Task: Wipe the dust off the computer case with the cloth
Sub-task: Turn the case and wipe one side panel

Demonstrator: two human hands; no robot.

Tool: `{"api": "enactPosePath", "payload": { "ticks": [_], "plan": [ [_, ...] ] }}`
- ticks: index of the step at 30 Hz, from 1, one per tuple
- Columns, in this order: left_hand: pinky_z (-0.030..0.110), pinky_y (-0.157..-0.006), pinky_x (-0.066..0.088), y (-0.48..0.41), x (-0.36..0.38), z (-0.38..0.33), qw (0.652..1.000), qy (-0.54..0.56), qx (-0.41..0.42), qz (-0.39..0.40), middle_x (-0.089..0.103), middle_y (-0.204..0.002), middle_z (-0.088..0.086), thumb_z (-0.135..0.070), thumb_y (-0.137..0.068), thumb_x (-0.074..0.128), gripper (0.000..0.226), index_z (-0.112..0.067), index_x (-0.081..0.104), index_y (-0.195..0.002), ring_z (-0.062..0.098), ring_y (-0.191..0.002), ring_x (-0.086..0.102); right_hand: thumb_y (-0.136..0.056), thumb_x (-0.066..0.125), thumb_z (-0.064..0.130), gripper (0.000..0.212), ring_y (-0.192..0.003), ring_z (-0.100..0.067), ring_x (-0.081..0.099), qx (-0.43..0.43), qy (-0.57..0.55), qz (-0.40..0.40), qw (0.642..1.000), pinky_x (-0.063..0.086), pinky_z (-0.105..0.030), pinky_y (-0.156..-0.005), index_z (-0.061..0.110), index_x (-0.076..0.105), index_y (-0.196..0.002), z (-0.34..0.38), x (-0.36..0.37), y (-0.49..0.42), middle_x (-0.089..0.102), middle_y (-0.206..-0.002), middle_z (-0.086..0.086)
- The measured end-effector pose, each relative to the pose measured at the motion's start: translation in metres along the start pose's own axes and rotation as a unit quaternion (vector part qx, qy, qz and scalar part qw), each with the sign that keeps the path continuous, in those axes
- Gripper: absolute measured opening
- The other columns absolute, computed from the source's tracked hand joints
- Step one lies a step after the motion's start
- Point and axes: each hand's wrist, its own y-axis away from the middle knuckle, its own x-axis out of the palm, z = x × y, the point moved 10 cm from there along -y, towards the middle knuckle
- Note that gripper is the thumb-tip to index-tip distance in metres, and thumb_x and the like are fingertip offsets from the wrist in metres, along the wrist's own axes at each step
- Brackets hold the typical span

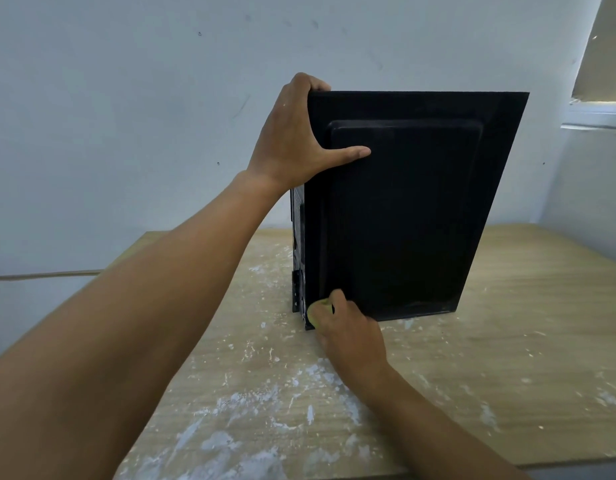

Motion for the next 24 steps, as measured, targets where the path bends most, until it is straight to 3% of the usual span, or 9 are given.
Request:
{"api": "enactPosePath", "payload": {
  "ticks": [5,15,24],
  "plan": [
    [0.017,-0.088,0.046,-0.001,0.0,-0.001,1.0,-0.001,0.002,0.0,0.053,-0.115,-0.004,-0.068,-0.059,0.08,0.09,-0.009,0.047,-0.118,0.011,-0.103,0.054,-0.055,0.088,0.011,0.041,-0.051,-0.014,0.045,0.008,-0.014,-0.001,1.0,0.03,-0.021,-0.033,0.022,0.063,-0.085,-0.004,-0.001,0.001,0.049,-0.084,-0.003],
    [0.019,-0.089,0.047,-0.001,0.0,0.0,1.0,-0.002,0.0,0.002,0.054,-0.117,-0.002,-0.068,-0.059,0.081,0.091,-0.009,0.047,-0.119,0.012,-0.105,0.055,-0.085,0.072,0.022,0.013,-0.057,-0.018,0.049,0.046,-0.089,-0.163,0.982,0.037,-0.024,-0.037,0.021,0.065,-0.096,-0.014,-0.098,-0.065,0.05,-0.088,-0.004],
    [0.023,-0.089,0.049,-0.001,-0.001,-0.002,1.0,-0.006,0.007,-0.002,0.056,-0.115,0.002,-0.068,-0.06,0.081,0.091,-0.007,0.048,-0.118,0.013,-0.103,0.056,-0.092,0.063,0.028,0.019,-0.068,-0.017,0.054,0.042,-0.14,-0.222,0.964,0.043,-0.026,-0.046,0.018,0.065,-0.108,-0.018,-0.142,-0.098,0.053,-0.1,-0.007]
  ]
}}
